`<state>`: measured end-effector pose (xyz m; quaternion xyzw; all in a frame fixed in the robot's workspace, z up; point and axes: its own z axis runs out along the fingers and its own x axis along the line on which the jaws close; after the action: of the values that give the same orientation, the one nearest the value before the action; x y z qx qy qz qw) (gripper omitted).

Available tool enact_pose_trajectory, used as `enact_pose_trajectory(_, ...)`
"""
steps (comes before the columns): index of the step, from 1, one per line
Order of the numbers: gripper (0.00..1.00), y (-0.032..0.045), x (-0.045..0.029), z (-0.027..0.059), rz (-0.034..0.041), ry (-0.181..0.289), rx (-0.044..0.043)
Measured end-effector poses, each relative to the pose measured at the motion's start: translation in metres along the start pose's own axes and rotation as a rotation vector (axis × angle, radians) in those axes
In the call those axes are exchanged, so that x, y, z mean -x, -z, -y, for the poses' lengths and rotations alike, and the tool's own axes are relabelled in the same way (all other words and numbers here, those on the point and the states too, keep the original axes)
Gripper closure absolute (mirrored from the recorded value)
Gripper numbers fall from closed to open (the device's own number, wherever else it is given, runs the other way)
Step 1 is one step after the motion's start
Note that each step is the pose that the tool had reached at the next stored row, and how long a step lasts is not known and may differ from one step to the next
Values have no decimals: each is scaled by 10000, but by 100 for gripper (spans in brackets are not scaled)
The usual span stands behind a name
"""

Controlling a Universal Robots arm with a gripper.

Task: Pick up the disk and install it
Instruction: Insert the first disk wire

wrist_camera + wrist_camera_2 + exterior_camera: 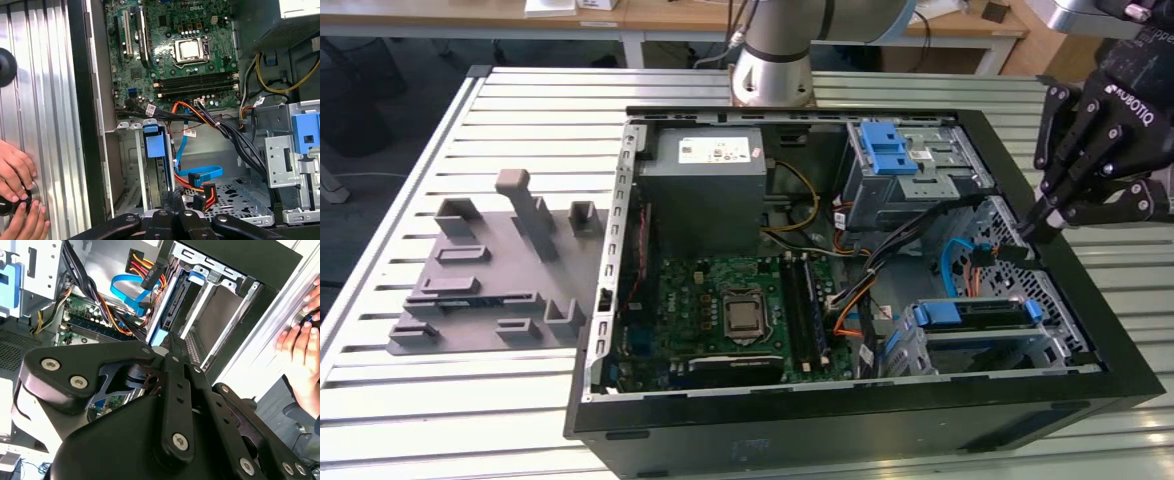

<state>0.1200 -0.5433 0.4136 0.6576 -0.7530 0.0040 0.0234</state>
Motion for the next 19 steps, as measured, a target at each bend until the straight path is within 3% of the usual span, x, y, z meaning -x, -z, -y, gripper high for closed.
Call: enact_pose_trajectory(19,89,-73,36,43,4,-64,3)
